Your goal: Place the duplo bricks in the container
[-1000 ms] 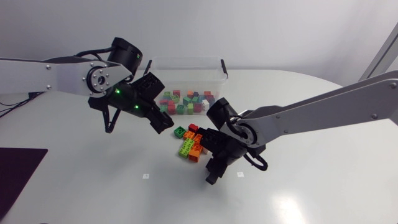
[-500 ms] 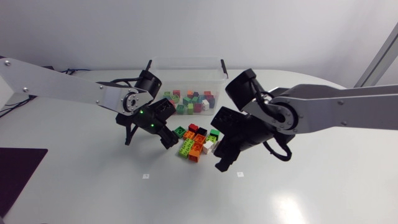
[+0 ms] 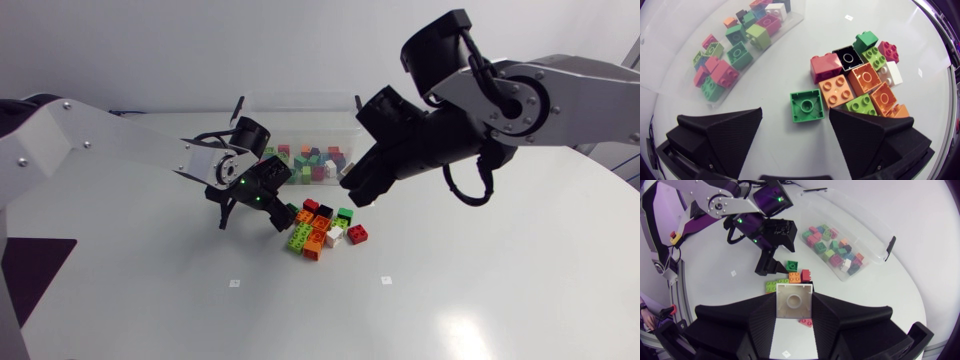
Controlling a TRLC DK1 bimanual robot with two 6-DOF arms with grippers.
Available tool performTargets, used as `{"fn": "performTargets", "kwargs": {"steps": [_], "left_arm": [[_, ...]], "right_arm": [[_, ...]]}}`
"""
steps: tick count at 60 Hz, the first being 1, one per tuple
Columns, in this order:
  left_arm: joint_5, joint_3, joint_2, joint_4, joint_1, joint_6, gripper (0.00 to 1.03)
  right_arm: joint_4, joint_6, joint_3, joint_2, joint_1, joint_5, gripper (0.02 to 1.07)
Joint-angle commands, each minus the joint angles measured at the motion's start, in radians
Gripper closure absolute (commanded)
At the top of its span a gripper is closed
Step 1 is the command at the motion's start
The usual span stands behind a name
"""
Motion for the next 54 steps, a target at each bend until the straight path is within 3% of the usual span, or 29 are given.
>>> {"fn": "performTargets", "kwargs": {"steps": [1,11,17,22,34,54], "left_arm": [[-0.002,0.026,0.037,0.015,-0.011,0.009,0.1],[-0.007,0.035,0.068,0.032,-0.02,0.009,0.12],[-0.007,0.04,0.077,0.038,-0.025,0.009,0.19],[-0.007,0.042,0.082,0.038,-0.028,0.009,0.29],[-0.007,0.025,0.068,0.038,-0.02,0.007,0.68],[-0.007,-0.119,-0.115,0.038,0.015,0.009,0.71]], "right_arm": [[0.014,0.038,0.047,0.013,-0.012,-0.014,0.79],[0.062,0.075,0.117,0.075,-0.038,-0.034,0.79],[0.094,0.095,0.154,0.117,-0.048,-0.034,0.79],[0.111,0.11,0.191,0.157,-0.061,-0.034,0.79],[0.187,0.162,0.277,0.259,-0.086,-0.033,0.79],[0.236,0.21,0.436,0.434,-0.117,-0.025,0.79]]}}
